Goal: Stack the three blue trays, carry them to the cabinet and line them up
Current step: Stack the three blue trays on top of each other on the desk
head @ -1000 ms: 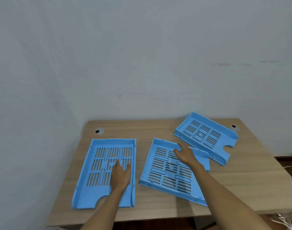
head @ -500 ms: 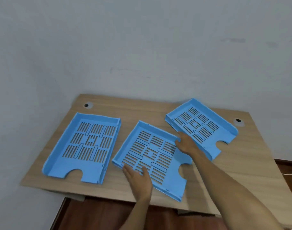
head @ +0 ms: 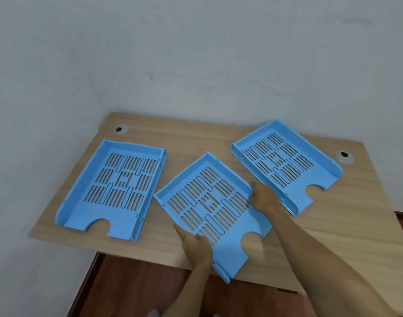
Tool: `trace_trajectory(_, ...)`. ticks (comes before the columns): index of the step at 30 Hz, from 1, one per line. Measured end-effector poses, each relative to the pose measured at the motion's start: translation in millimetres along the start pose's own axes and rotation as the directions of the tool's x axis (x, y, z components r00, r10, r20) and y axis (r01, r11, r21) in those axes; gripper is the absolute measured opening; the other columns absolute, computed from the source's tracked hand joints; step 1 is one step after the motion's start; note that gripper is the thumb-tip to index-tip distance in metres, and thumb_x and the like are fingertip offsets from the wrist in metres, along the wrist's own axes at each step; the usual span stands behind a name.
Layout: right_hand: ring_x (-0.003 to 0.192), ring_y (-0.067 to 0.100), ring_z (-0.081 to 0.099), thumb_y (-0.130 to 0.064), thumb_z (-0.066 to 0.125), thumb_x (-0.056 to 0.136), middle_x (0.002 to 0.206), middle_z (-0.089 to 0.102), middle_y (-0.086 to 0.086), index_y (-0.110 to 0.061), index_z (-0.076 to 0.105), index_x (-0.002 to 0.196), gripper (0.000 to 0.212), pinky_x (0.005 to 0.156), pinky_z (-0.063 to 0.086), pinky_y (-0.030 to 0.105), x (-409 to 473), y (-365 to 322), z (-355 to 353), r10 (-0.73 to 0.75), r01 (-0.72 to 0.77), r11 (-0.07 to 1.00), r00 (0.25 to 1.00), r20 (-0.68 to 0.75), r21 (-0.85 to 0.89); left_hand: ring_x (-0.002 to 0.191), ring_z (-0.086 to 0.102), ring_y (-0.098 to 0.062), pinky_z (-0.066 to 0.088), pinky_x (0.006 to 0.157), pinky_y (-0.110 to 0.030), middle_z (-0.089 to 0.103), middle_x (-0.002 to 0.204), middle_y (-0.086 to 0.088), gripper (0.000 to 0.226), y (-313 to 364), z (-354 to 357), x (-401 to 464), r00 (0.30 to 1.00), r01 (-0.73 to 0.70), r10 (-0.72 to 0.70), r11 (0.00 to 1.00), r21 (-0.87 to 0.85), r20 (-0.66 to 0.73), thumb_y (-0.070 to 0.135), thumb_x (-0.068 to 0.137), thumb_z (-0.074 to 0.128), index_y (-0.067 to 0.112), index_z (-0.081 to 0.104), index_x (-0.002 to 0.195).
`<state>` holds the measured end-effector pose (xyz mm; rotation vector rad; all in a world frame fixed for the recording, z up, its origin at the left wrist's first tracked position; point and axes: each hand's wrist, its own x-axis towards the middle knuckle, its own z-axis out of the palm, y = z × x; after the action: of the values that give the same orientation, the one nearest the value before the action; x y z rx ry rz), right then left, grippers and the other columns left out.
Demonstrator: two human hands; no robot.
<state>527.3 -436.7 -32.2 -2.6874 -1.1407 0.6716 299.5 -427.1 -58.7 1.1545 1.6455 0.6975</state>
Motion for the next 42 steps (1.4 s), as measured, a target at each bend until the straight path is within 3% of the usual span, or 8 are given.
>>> trace_trajectory(6,0.105,0.038,0.062,-0.010,0.043,0.097,0.119,0.064,0.020,-0.009,0.050,0.136,0.040,0.089,0.053,0.045,-2.3,-1.5,-25.0,0.030,-0.029,0.989,1.000,-0.008,0.145,0.101,0.065,-0.032,0.056,0.089,-0.047,0.065,0.113,-0.011,0.056,36.1,-9.4,29.0,0.990,-0.102,0.101,0.995,0.012,0.094,-0.012,0.086,0.040,0.013,0.035,0.136)
trace_trajectory(11,0.061,0.021,0.044,-0.010,0.051,0.093,0.071,0.046,0.006,-0.010,0.045,0.085,0.010,0.062,0.036,0.033,-5.0,-23.2,-60.1,0.025,-0.013,0.958,0.999,-0.039,0.285,0.093,0.066,-0.023,0.056,0.074,-0.033,0.065,0.114,-0.007,0.059,88.3,-34.2,66.6,0.949,-0.247,0.235,0.968,0.032,0.209,-0.011,0.088,0.039,0.017,0.033,0.139)
trace_trajectory(15,0.076,0.031,0.058,-0.011,0.057,0.093,0.091,0.059,0.017,-0.005,0.046,0.102,0.016,0.064,0.040,0.037,-14.4,-53.6,-68.3,0.074,-0.077,0.857,0.997,0.027,0.509,0.078,0.066,-0.022,0.049,0.053,-0.026,0.064,0.099,-0.006,0.050,122.3,-76.5,112.5,0.854,-0.397,0.323,0.911,0.110,0.408,-0.005,0.092,0.038,0.019,0.035,0.136)
trace_trajectory(22,0.075,0.030,0.064,-0.005,0.049,0.096,0.105,0.065,0.017,-0.014,0.052,0.127,0.033,0.067,0.055,0.042,-38.7,-158.6,-30.5,0.193,-0.136,0.586,0.981,0.026,0.799,0.094,0.060,-0.011,0.045,0.077,-0.026,0.059,0.120,0.008,0.050,139.2,-159.2,203.2,0.764,-0.533,0.440,0.842,0.079,0.472,0.013,0.095,0.047,0.027,0.038,0.142)
trace_trajectory(26,0.076,0.032,0.069,0.006,0.046,0.093,0.106,0.069,0.021,-0.009,0.053,0.131,0.041,0.064,0.059,0.040,-42.8,-230.7,3.7,0.196,-0.107,0.446,0.980,0.020,0.889,0.080,0.058,0.002,0.043,0.060,-0.015,0.058,0.131,-0.001,0.062,121.8,-207.3,250.8,0.804,-0.476,0.362,0.867,0.147,0.471,0.011,0.094,0.047,0.027,0.023,0.149)
trace_trajectory(29,0.073,0.029,0.070,0.006,0.044,0.093,0.104,0.070,0.019,-0.011,0.050,0.133,0.044,0.056,0.057,0.034,-48.9,-271.4,36.1,0.192,-0.115,0.441,0.981,0.032,0.890,0.098,0.064,-0.019,0.051,0.070,-0.027,0.056,0.136,-0.011,0.058,109.8,-243.6,283.0,0.831,-0.438,0.315,0.878,0.191,0.458,0.005,0.094,0.037,0.023,0.029,0.149)
trace_trajectory(36,0.098,0.029,0.068,0.001,0.038,0.092,0.122,0.065,0.010,-0.023,0.042,0.141,0.054,0.088,0.058,0.049,-54.8,-335.2,108.9,0.219,-0.092,0.527,0.975,-0.030,0.845,0.084,0.062,0.001,0.050,0.066,-0.022,0.066,0.112,0.006,0.048,80.9,-301.1,340.1,0.821,-0.468,0.353,0.866,0.175,0.449,0.014,0.094,0.039,0.039,0.042,0.135)
trace_trajectory(42,0.082,0.014,0.068,0.002,0.036,0.093,0.106,0.065,-0.006,-0.031,0.036,0.143,0.060,0.065,0.059,0.030,-51.1,-353.6,129.0,0.257,-0.107,0.511,0.966,-0.032,0.853,0.084,0.062,-0.001,0.051,0.074,-0.030,0.065,0.115,0.006,0.045,62.0,-304.3,360.7,0.834,-0.419,0.302,0.891,0.173,0.461,0.025,0.100,0.039,0.045,0.035,0.140)
